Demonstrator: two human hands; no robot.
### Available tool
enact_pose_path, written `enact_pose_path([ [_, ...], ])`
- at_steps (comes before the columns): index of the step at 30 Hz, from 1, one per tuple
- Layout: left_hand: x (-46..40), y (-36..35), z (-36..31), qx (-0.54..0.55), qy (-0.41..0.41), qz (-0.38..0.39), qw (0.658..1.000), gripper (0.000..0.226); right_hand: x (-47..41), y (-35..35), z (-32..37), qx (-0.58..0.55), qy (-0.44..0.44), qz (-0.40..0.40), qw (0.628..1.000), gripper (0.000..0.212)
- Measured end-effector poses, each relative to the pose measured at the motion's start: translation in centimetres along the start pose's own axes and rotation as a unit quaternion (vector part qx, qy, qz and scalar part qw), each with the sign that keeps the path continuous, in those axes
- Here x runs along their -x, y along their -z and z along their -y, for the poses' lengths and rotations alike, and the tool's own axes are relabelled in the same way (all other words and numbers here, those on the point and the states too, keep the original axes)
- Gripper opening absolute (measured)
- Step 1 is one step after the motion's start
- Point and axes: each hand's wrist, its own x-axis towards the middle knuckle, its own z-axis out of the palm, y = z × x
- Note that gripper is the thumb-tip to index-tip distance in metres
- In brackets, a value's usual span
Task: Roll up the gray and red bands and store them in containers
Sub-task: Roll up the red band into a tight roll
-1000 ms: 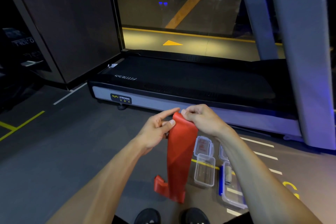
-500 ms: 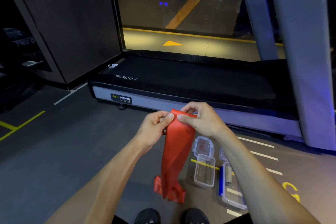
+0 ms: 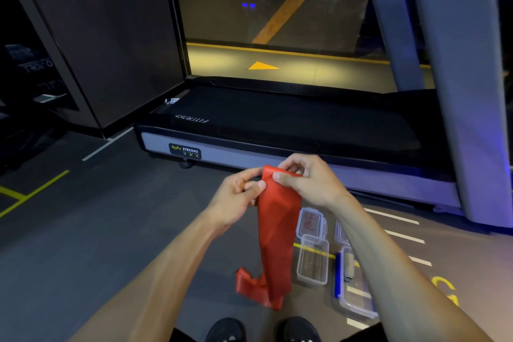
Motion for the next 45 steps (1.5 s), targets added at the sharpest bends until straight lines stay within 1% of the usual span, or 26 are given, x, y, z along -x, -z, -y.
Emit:
enact_pose_path([
  [3, -0.2, 0.1, 0.1, 0.013, 0.006, -0.016, 1.000, 0.042, 0.0, -0.3, -0.2, -0.012, -0.002, 0.010, 1.000, 0.009],
  [6, -0.1, 0.0, 0.0, 0.025, -0.003, -0.010, 1.000, 0.040, -0.1, -0.3, -0.2, 0.001, 0.003, 0.018, 1.000, 0.011],
  [10, 0.0, -0.2, -0.3, -0.009, -0.017, -0.023, 1.000, 0.028, -0.1, -0.3, -0.3, 0.035, 0.015, 0.030, 0.999, 0.015],
  [12, 0.0, -0.2, -0.3, -0.026, -0.020, -0.030, 0.999, 0.018, -0.2, -0.2, -0.5, 0.059, 0.021, 0.036, 0.997, 0.023],
  [14, 0.1, -0.3, -0.4, -0.044, -0.014, -0.037, 0.998, 0.016, -0.2, -0.1, -0.6, 0.081, 0.028, 0.044, 0.995, 0.036],
  [15, 0.2, -0.3, -0.4, -0.050, -0.010, -0.040, 0.998, 0.016, -0.2, -0.1, -0.7, 0.082, 0.032, 0.051, 0.995, 0.039],
  [17, 0.2, -0.3, -0.3, -0.053, -0.005, -0.048, 0.997, 0.014, -0.1, -0.1, -0.8, 0.064, 0.026, 0.062, 0.996, 0.032],
  [19, 0.2, 0.0, -0.1, -0.047, -0.003, -0.055, 0.997, 0.013, -0.1, -0.2, -0.9, 0.039, 0.009, 0.062, 0.997, 0.034],
  [20, 0.2, 0.0, -0.1, -0.045, -0.003, -0.055, 0.997, 0.015, 0.0, -0.1, -1.0, 0.036, 0.005, 0.058, 0.998, 0.034],
  [25, 0.4, -0.2, -0.2, -0.009, 0.002, -0.024, 1.000, 0.018, -0.2, 0.1, -1.2, 0.042, 0.010, 0.030, 0.999, 0.017],
  [30, 0.6, -0.1, 0.0, -0.067, 0.007, -0.001, 0.998, 0.022, -0.1, 0.6, -1.1, 0.028, 0.011, 0.005, 1.000, 0.015],
  [35, 0.5, 0.1, -0.1, -0.066, 0.003, 0.010, 0.998, 0.029, 0.1, 0.7, -1.1, -0.051, -0.005, 0.029, 0.998, 0.016],
  [41, 0.3, 0.0, -0.3, -0.048, -0.006, 0.013, 0.999, 0.049, 0.2, 1.3, -0.7, -0.085, -0.030, 0.065, 0.994, 0.016],
  [43, 0.3, 0.1, -0.3, -0.047, -0.013, 0.015, 0.999, 0.050, 0.3, 1.2, -0.7, -0.089, -0.029, 0.077, 0.993, 0.017],
  [45, 0.3, 0.1, -0.4, -0.048, -0.017, 0.019, 0.999, 0.047, 0.3, 1.1, -0.8, -0.087, -0.027, 0.086, 0.992, 0.020],
])
